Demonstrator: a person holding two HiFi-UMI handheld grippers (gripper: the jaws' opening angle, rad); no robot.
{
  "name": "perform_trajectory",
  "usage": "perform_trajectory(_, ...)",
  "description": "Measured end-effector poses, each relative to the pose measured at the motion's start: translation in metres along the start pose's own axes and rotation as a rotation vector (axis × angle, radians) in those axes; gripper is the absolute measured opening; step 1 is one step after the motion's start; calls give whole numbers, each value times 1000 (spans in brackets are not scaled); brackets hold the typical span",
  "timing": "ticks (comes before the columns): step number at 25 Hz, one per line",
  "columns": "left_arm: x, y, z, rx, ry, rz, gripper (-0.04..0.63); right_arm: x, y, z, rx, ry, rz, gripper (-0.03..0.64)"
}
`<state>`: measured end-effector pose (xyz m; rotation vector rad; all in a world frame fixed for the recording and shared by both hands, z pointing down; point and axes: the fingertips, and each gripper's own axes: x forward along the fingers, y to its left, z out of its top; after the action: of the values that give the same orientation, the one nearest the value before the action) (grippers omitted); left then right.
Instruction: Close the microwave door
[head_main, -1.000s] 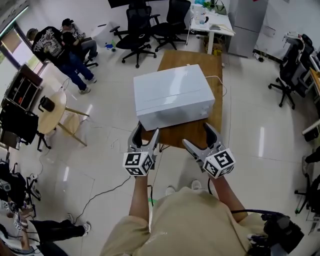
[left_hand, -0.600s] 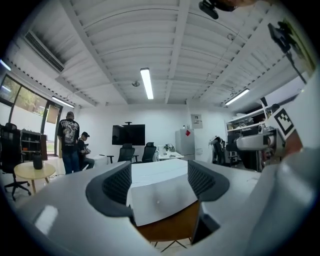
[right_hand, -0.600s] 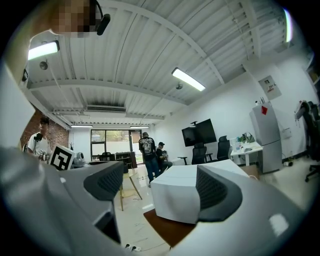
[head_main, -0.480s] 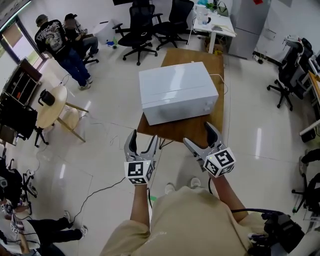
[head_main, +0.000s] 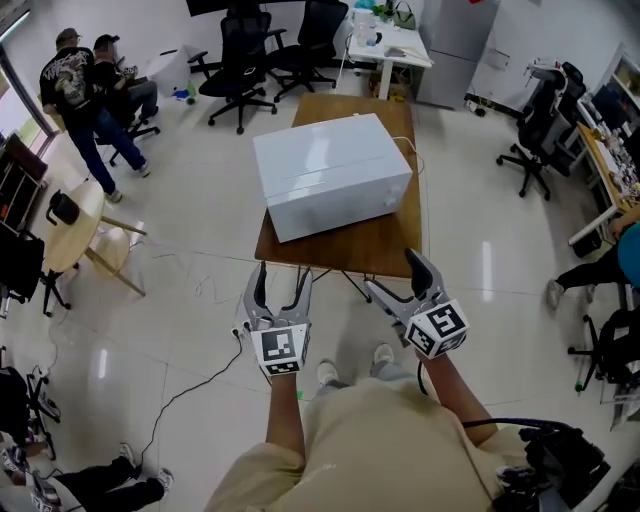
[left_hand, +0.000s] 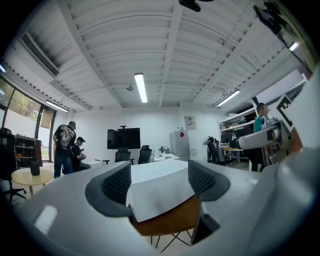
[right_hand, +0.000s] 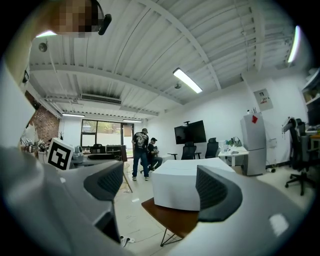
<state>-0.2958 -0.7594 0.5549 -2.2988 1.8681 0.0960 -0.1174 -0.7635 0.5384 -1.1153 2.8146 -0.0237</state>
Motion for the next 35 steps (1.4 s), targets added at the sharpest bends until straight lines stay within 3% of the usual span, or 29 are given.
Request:
perform_trajectory(6,-20,-32,21,0,-29,-23,337,-30,5,24,0,-36,14,443)
perform_trajectory(10,-41,-91,35,39,-50,-4,337,-89,-11,28,13,-79,42,443)
perform_trajectory(14,-69,-148,38,59,-41,32,337,-156,-24,19,32,-102,55,443)
perform_trajectory(19,-88,-218,43,25,-20,82,337,-235,-73,-2,88,-100,15,443)
perform_trajectory(23,-94,-259,42,71,15,106,337,-265,-103,-34,164,-85,0,443)
perform_trajectory(28,-117,-273,60,85,1,133,337,-284,-74,-6,134,-122,52,443)
perform_trajectory(31,-123,-286,73,122,-16,117,336,-296,-71,22,127,-157,32,442)
perform_trajectory(35,-151,-290,80,132,-38,106,336,-310,-57,24,126,-174,3,442)
